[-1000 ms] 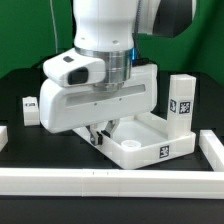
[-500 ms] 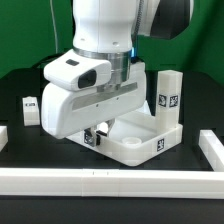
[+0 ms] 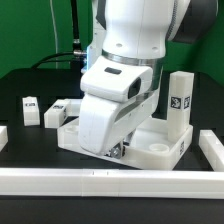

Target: Assemble desk

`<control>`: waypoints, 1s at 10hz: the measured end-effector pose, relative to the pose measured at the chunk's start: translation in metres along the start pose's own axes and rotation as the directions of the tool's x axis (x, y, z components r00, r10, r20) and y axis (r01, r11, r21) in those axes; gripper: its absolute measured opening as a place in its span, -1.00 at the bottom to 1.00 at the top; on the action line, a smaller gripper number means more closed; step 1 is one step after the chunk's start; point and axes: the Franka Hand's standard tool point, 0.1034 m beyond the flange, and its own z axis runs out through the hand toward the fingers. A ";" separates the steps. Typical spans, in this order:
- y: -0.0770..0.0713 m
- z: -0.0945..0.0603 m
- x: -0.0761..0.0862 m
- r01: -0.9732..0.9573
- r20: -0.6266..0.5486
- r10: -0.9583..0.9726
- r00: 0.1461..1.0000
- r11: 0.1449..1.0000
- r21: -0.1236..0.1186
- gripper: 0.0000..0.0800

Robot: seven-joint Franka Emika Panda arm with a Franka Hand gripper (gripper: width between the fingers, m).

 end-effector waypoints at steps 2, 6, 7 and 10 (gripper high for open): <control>0.000 0.001 -0.001 0.005 0.003 -0.005 1.000 1.000 0.000 -0.84; 0.005 -0.004 0.022 0.300 0.028 -0.299 0.954 0.954 -0.024 -0.84; 0.007 -0.005 0.028 0.374 0.036 -0.373 0.927 0.927 -0.031 -0.84; 0.009 -0.002 0.021 0.486 0.057 -0.484 0.873 0.873 -0.024 -0.84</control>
Offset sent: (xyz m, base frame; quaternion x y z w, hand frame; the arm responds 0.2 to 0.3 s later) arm 0.0153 0.0281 0.0003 -0.0193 0.0093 -0.1811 0.9832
